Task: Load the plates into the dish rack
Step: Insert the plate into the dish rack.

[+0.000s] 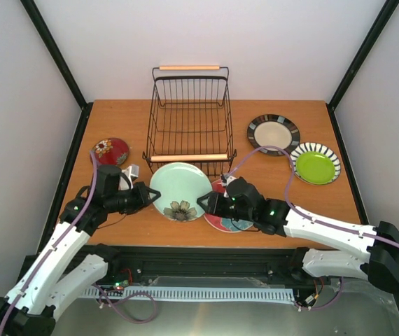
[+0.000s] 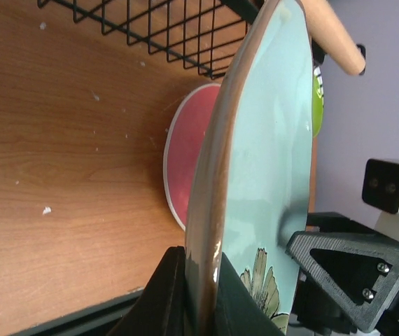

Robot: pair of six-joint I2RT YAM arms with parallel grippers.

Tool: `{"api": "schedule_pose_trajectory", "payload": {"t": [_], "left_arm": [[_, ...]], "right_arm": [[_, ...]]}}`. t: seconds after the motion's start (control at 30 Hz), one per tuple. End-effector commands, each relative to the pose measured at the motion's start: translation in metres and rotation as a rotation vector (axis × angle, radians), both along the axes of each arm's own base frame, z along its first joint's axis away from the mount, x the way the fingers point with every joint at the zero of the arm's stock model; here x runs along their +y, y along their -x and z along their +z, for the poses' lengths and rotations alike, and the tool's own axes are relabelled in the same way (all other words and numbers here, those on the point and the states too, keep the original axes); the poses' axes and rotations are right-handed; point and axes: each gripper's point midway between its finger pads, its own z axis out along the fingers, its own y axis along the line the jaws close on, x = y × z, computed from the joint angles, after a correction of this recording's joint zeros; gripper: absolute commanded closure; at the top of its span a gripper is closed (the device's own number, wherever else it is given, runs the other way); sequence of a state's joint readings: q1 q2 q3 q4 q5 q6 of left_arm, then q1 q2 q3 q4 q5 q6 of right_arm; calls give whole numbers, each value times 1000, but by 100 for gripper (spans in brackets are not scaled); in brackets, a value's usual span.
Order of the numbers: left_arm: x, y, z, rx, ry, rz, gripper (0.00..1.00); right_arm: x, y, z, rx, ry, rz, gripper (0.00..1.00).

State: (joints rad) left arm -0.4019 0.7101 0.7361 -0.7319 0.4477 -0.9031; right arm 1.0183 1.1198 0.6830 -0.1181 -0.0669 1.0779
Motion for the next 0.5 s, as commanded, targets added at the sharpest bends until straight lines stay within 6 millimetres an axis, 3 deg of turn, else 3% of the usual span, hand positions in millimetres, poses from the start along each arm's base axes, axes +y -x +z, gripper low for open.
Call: {"api": "schedule_pose_trajectory", "payload": {"t": [0.0, 0.3, 0.47], "left_arm": [[-16, 13, 36, -65, 71, -115, 99], [-14, 15, 34, -53, 70, -109, 99], [-15, 14, 33, -20, 56, -115, 99]], "right_arm": [[-9, 2, 16, -87, 15, 17, 53], [-53, 18, -2, -87, 84, -17, 46], [-77, 26, 0, -165, 210, 14, 46]]}}
